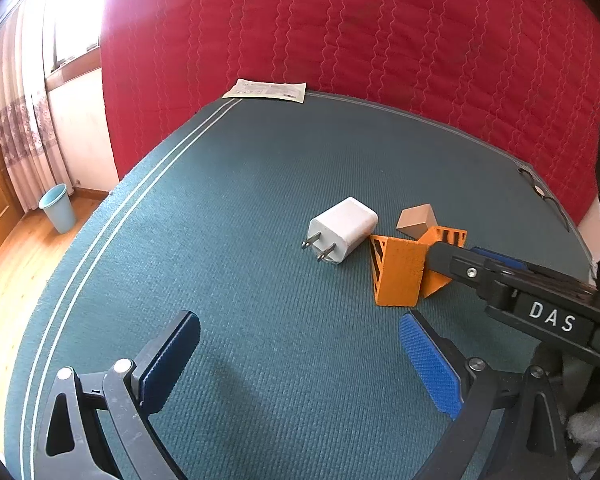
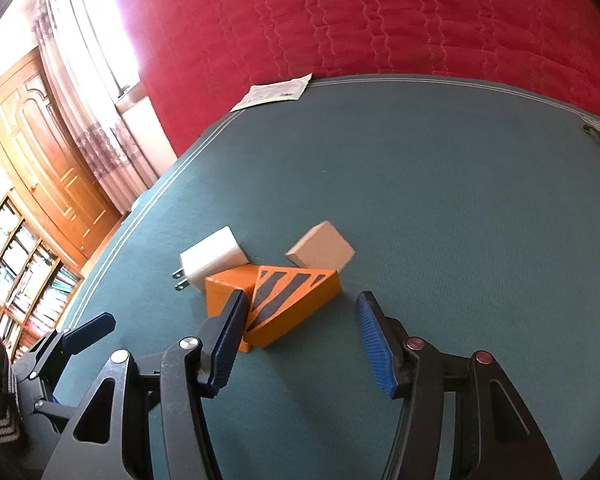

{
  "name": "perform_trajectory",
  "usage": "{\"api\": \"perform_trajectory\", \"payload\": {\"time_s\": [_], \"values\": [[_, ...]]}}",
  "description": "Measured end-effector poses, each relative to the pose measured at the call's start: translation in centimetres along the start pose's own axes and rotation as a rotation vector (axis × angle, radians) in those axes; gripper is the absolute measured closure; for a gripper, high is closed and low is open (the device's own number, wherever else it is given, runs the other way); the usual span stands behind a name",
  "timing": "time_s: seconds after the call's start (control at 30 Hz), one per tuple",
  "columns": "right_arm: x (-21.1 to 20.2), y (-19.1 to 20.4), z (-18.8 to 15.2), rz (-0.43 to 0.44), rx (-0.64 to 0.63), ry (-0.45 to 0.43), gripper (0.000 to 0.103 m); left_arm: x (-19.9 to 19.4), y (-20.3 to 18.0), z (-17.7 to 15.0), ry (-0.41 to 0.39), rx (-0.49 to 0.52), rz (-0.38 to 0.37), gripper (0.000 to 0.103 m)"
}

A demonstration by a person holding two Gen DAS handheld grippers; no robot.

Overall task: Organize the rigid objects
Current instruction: 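Grasp the orange block with the right gripper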

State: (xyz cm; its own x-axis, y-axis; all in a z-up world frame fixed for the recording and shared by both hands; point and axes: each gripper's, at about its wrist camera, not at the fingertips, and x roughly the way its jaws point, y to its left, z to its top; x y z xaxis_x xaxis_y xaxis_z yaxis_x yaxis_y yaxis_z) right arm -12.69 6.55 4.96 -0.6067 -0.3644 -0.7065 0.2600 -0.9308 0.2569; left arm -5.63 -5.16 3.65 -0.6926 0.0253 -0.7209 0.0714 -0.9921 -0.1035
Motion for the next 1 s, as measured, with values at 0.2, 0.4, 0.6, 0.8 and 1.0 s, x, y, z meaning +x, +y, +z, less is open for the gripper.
{"api": "perform_trajectory", "payload": {"time_s": [0.2, 0.4, 0.6, 0.8, 1.0], "values": [[-0.7, -2.0, -0.5, -0.019, 0.059, -0.009, 0.046, 0.0, 0.1, 0.0, 0.0, 0.002, -0.001, 0.001], [-1.0, -2.4, -0.5, -0.032, 0.084, -0.025, 0.046, 0.0, 0.1, 0.0, -0.003, 0.005, 0.003, 0.001], [-0.3, -1.0, -0.6, -0.008, 0.065, -0.005, 0.046, 0.0, 0.3, 0.0, -0.003, 0.008, 0.0, 0.001], [0.6, 0.2, -0.2, -0.031, 0.046, -0.002, 0.052, 0.0, 0.4, 0.2, -0.003, 0.01, -0.002, 0.001], [0.8, 0.2, -0.1, -0.068, 0.032, -0.007, 0.063, 0.0, 0.4, 0.2, -0.002, 0.01, -0.002, 0.001]]}}
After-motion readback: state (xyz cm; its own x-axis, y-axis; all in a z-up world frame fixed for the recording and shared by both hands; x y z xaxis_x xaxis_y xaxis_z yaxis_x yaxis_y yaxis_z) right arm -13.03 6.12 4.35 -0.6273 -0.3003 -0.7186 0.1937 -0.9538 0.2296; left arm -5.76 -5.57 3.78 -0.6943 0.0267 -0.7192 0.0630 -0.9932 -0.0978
